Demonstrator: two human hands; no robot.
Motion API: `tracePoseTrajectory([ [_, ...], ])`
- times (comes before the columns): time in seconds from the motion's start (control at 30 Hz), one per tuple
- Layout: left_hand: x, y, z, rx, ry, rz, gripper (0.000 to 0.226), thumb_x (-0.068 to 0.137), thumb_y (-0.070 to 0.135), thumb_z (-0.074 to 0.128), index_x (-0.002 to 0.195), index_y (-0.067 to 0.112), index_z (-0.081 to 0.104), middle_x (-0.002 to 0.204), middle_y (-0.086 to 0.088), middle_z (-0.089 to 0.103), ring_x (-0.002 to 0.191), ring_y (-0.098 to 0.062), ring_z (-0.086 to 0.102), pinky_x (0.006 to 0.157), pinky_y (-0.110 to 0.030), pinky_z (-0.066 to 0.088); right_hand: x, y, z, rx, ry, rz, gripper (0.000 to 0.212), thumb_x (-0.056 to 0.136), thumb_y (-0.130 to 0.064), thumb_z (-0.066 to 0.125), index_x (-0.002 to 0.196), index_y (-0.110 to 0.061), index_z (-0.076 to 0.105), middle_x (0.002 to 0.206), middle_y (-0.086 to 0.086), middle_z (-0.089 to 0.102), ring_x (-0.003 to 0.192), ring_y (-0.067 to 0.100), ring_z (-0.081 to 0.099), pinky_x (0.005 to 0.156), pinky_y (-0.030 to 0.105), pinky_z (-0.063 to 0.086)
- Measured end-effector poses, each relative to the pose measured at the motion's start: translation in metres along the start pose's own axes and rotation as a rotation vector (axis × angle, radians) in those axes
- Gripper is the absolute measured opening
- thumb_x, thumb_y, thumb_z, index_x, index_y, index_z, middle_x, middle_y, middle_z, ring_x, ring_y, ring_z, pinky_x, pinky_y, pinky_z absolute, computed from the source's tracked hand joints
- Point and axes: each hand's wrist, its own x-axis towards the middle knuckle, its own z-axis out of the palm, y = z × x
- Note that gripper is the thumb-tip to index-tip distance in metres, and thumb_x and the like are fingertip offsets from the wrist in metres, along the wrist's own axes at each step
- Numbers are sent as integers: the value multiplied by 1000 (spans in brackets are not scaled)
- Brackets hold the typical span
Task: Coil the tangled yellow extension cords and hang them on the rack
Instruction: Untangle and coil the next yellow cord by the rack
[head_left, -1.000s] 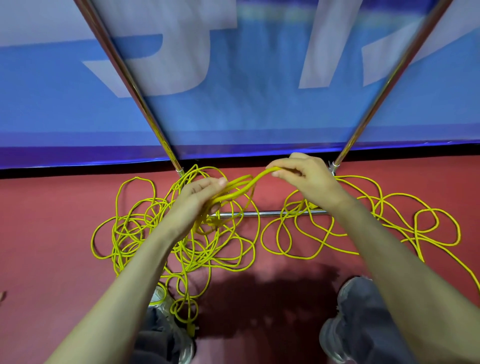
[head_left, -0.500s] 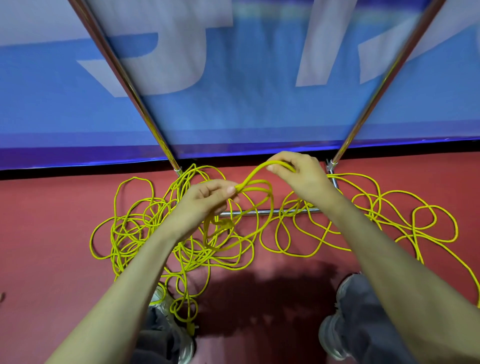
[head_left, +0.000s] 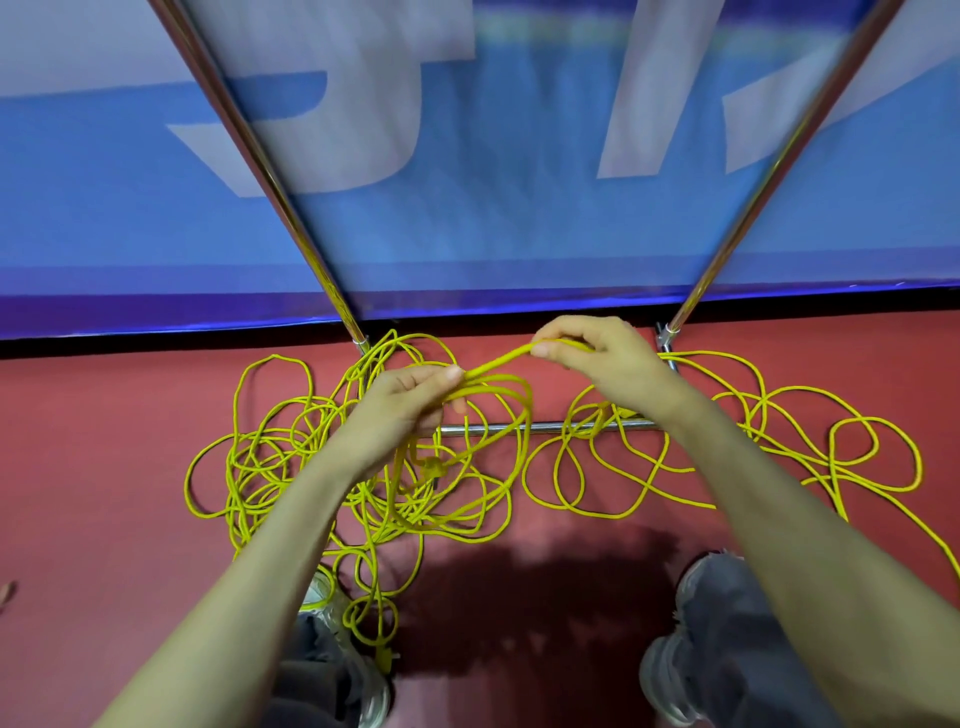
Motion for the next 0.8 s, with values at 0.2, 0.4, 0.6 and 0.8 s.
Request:
tracePoseTrajectory([
  [0.2,-2,0,3,20,-50,46,15,87,29,67,79,16,66,71,-4,57,50,-6,40,53,-21,31,6,-3,2,374,234,83,8,90,-11,60,88,-16,67,59,-15,48,50,-1,38,51,10,30],
  [0.4,-1,1,-1,-142,-51,53,17,87,21,60,91,4,62,71,2,63,48,-7,39,50,-18,33,7,4,-1,436,282,180,13,93,-14,56,86,-22,63,70,-3,50,55,3,36,50,15,27],
  [0.6,6,6,-7,-539,85,13,35,97,21,44,72,12,68,68,2,58,43,-1,32,42,-11,29,-4,11,13,313,-219,238,26,86,-19,65,110,-28,58,92,-7,59,73,0,52,60,15,37],
  [0.8,9,-7,-12,-248,92,-24,26,95,26,51,78,12,65,67,-3,51,50,-7,40,50,-19,37,5,11,-1,369,-105,264,20,93,-21,56,102,-5,63,66,0,55,40,3,26,39,16,19],
])
